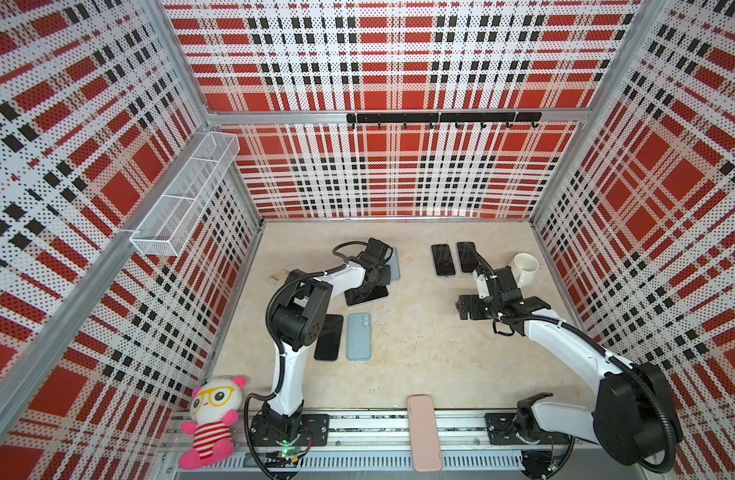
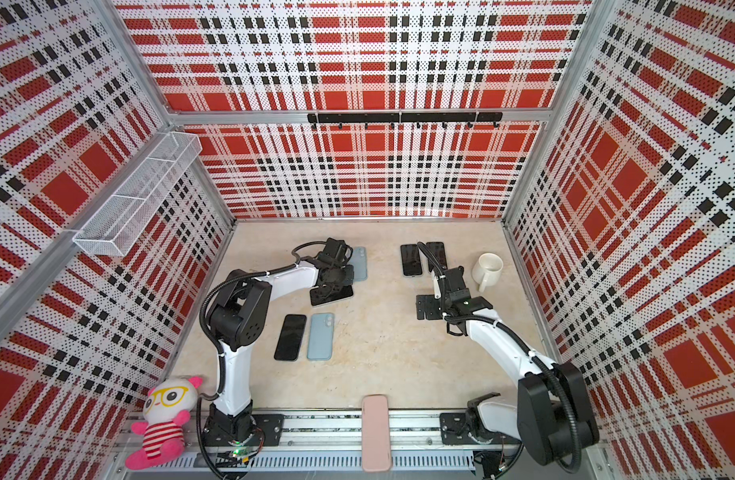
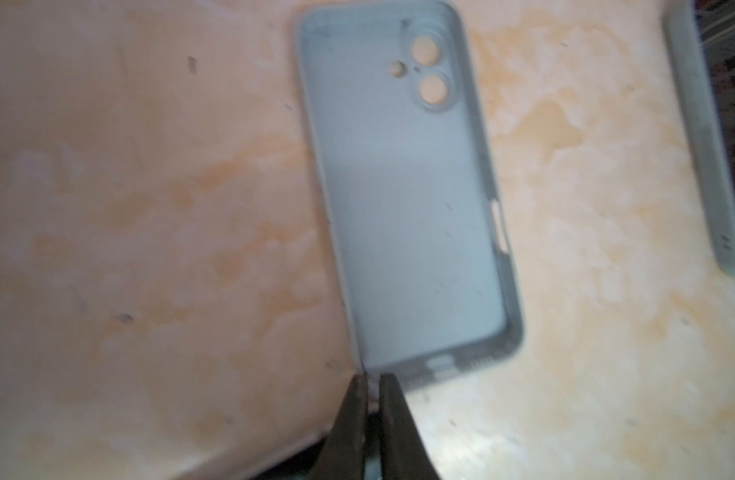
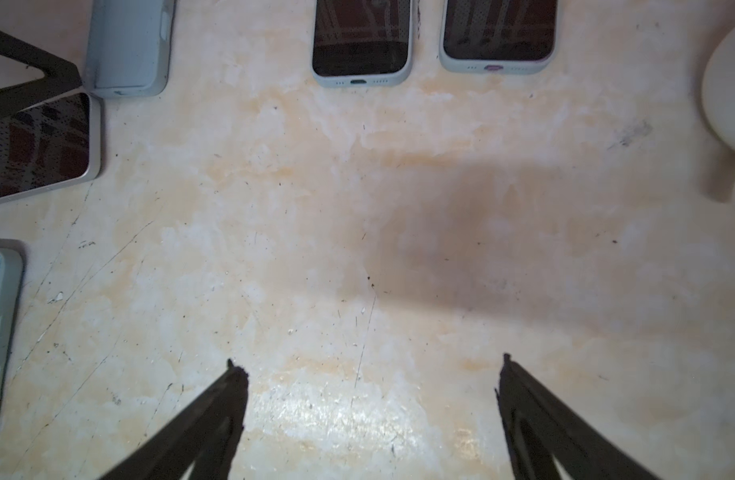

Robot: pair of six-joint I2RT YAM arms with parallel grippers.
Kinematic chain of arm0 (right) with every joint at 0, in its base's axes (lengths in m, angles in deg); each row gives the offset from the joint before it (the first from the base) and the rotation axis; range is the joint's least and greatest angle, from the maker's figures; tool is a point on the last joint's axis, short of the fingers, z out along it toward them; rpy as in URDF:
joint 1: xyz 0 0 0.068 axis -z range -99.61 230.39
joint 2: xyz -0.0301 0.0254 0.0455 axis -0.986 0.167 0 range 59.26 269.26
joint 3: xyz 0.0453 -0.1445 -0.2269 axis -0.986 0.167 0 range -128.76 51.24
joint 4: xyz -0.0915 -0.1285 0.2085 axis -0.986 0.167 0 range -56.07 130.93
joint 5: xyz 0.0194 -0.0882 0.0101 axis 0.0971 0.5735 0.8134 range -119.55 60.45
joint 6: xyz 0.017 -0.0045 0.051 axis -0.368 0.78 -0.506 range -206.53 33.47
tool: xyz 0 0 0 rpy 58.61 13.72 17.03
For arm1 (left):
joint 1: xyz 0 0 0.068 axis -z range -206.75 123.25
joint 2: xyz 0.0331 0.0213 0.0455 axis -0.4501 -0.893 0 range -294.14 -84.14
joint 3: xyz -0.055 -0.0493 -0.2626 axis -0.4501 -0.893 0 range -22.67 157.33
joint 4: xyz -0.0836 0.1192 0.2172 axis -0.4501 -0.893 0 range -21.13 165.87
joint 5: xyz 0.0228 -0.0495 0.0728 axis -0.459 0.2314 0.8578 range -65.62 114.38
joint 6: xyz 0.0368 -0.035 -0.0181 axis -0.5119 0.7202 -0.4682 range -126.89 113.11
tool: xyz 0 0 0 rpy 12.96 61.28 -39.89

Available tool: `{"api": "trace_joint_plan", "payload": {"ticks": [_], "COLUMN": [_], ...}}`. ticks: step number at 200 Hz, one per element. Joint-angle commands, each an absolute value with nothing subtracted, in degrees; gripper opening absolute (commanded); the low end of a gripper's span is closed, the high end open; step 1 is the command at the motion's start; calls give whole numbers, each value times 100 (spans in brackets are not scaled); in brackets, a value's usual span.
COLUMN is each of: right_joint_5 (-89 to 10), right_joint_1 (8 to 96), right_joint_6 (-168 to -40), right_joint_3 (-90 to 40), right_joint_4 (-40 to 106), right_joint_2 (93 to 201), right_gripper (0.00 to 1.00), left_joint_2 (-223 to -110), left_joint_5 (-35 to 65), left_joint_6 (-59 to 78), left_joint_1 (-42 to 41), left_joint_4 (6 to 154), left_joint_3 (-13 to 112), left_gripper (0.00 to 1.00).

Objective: Put the phone into the phone case

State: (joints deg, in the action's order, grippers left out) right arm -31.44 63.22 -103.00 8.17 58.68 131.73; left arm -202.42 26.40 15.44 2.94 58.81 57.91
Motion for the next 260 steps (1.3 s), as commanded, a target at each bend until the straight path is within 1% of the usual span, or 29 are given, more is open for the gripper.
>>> {"api": "trace_joint_plan", "payload": {"ticks": [1, 38, 60, 69, 82, 87, 99, 117, 146, 175, 242, 260], "right_joint_5": [-3339, -3276, -3297, -3342, -3419, -3444, -3508, -3543, -3480, -3349, -3466, -3469], "right_joint_1": [6350, 6349, 6357, 6351, 6354, 6356, 6350, 6355, 6359, 6358, 6360, 6351], "right_joint_6": [-10429, -10427, -10472, -10486, -10489, -10483, -10474, -10455, -10395, -10286, -10313, -10332], "right_joint_3": [843, 886, 895, 904, 896, 882, 890, 908, 988, 964, 959, 969], "right_joint_4": [5599, 5599, 5586, 5551, 5520, 5520, 5520, 5602, 5727, 5963, 5991, 5976], "right_joint_2": [13227, 13265, 13274, 13289, 13323, 13342, 13378, 13384, 13286, 13115, 13107, 13124], "right_gripper": [95, 96, 95, 95, 95, 94, 93, 93, 93, 93, 91, 91], "left_joint_2": [-19746, -19408, -19152, -19130, -19259, -19318, -19461, -19679, -20119, -20458, -21021, -21131], "left_joint_5": [2451, 2491, 2817, 2814, 2696, 2717, 2892, 3018, 2733, 2596, 2443, 2394], "left_joint_6": [2070, 2452, 2359, 2190, 1818, 1571, 1044, 359, -513, -990, -1407, -1372], "left_joint_1": [570, 1197, 1265, 1225, 1184, 1184, 1177, 1100, 888, 771, 621, 634], "left_joint_4": [6278, 6526, 6551, 6567, 6432, 6331, 6193, 6023, 5793, 5525, 5436, 5373], "left_joint_3": [5463, 4951, 4790, 4809, 5029, 5125, 5319, 5643, 6291, 6625, 6948, 6988], "left_gripper": [10, 9, 10, 15, 30, 34, 41, 46, 49, 50, 52, 51]}}
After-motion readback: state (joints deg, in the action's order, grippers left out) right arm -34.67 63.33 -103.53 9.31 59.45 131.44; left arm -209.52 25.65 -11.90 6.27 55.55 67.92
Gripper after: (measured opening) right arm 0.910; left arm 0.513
